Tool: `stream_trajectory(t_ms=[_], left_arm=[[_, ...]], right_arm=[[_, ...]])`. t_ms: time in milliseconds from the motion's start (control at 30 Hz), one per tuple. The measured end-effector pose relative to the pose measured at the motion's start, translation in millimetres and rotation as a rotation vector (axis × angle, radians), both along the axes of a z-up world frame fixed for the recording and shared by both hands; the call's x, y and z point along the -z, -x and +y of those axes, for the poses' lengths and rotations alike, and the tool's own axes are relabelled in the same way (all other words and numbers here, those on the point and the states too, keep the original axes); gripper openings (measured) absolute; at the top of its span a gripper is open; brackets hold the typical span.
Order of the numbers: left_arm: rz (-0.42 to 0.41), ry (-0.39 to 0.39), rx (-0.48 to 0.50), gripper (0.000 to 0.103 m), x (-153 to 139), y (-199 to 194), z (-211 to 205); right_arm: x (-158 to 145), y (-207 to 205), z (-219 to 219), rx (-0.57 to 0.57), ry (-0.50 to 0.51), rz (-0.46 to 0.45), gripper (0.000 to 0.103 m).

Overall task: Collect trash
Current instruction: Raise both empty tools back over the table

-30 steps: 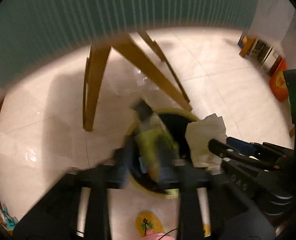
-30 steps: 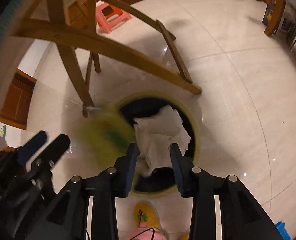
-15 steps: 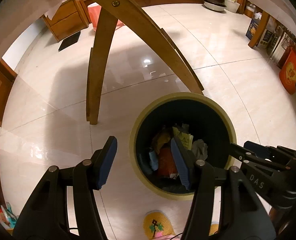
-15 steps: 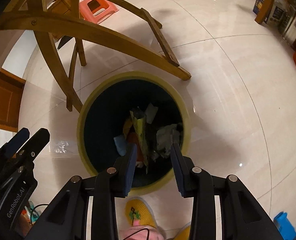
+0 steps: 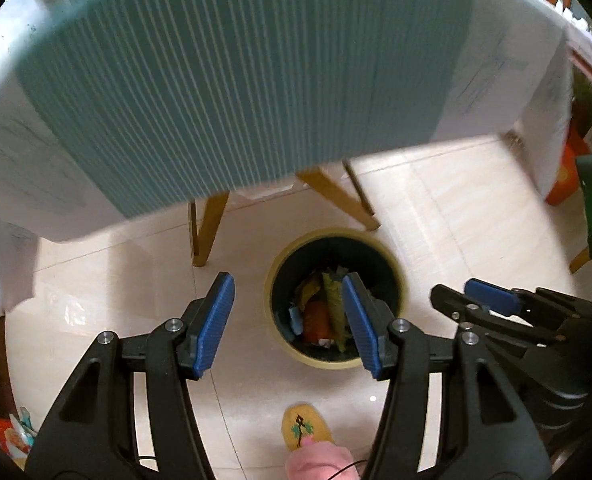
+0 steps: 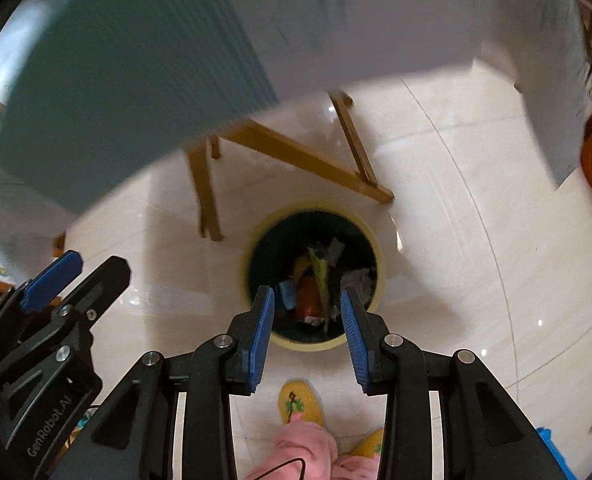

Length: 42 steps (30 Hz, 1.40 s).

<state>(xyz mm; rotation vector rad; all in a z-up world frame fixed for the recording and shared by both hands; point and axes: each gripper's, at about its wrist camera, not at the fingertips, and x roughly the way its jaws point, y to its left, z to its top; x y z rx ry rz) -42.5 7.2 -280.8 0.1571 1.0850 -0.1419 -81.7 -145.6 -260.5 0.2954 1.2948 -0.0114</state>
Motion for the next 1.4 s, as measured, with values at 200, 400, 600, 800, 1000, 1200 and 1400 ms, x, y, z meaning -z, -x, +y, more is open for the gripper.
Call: stream_trajectory(t_ms=[200,400,600,800,1000,1200,1400], left_arm=[[-0.005,0.047,-0.043,0.053,-95.1,17.2,3.9],[-0.024,0.093,-0.081,0.054,-182.2,34.0,8.1],[-0.076,0.121,-0.092,0.056,-251.7,50.0,11.5],[-0.15,0.138,-0.098,0.068,-318.6,63.9,8.1],[-0.214,0.141,-0.116,0.069,-365.5,67.7,2.9],[-0.263,0.142,-0.123,0.069,-394.1,64.3,1.1],[-0.302,0.118,-0.112,0.069,-406.9,56.6,3.9]], right_arm=[[-102.1,18.3,4.5,-0.061,-0.003,-0.063,0.035],[-183.0,34.9,3.2,-0.104,0.002,-0.114,0.035],[-254.5,47.6,-1.1,-0.113,-0.022,-0.175,0.035],[-298.3,44.6,4.6,-0.167,-0.015,-0.233,0.036],[-335.8,36.1,14.8,-0.229,-0.006,-0.295,0.036],[-355.4,23.7,18.5,-0.261,0.009,-0.353,0.036],[-360.4,-1.0,16.3,-0.254,0.032,-0.384,0.036]])
